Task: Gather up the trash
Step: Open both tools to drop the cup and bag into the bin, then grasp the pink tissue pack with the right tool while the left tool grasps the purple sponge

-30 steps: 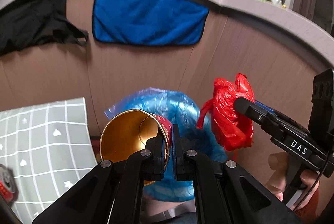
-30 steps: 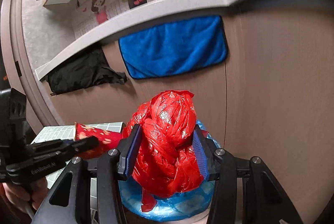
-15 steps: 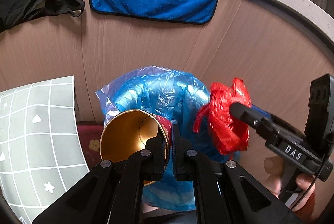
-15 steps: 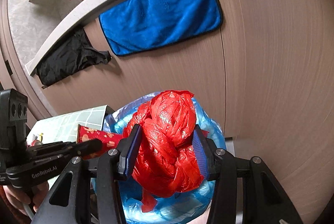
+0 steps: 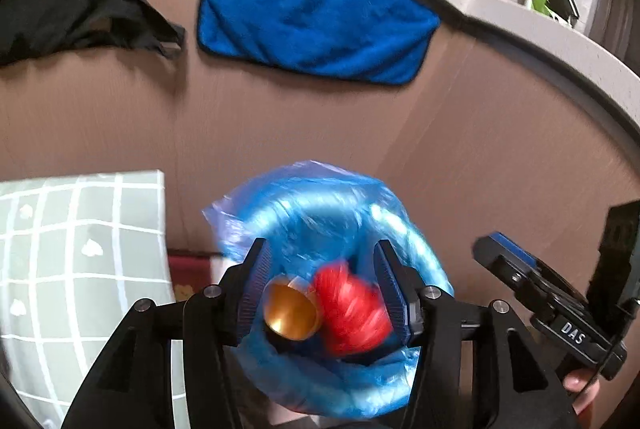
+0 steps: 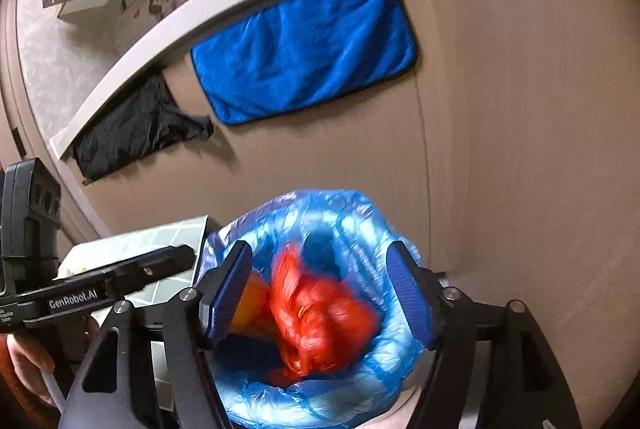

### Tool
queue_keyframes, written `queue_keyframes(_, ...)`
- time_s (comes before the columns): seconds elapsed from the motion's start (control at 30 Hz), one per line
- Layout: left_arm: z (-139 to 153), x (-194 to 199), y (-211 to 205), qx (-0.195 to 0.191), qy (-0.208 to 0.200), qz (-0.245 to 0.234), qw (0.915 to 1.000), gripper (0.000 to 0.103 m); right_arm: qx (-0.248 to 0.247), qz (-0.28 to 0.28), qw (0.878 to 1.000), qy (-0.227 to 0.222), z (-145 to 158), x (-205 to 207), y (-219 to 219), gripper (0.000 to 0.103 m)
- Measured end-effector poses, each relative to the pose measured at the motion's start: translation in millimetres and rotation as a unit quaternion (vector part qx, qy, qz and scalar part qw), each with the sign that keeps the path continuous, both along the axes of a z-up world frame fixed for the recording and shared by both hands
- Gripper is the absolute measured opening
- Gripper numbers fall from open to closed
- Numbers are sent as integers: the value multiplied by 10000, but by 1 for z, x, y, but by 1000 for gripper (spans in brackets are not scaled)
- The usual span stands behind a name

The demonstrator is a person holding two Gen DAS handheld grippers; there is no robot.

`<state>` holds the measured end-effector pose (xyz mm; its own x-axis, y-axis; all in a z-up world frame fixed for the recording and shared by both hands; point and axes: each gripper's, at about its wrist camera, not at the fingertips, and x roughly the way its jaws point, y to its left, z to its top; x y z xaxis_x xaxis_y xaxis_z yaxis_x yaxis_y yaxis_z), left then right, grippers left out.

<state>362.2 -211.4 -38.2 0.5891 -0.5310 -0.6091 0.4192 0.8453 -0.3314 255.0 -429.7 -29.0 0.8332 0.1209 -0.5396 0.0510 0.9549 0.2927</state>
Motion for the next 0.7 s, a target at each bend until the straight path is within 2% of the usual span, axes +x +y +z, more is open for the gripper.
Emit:
queue_keyframes(0.23, 29, -28, 44, 114, -255, 456, 9986, 54, -167, -37, 9998, -125, 20, -20, 14, 67)
queue_keyframes(0.43, 42, -73, 111, 273, -429, 941, 9943, 54, -436, 205, 9982, -350, 43, -51, 52, 68)
queue_keyframes(0.53, 45, -97, 152, 366, -455, 1209, 9909, 54, -621, 417, 9963, -417, 51, -63, 82, 68)
queue_keyframes(0.7, 48, -137, 230, 691, -586, 1829, 9789, 54, -750, 894, 9920, -475, 60, -77, 137, 68)
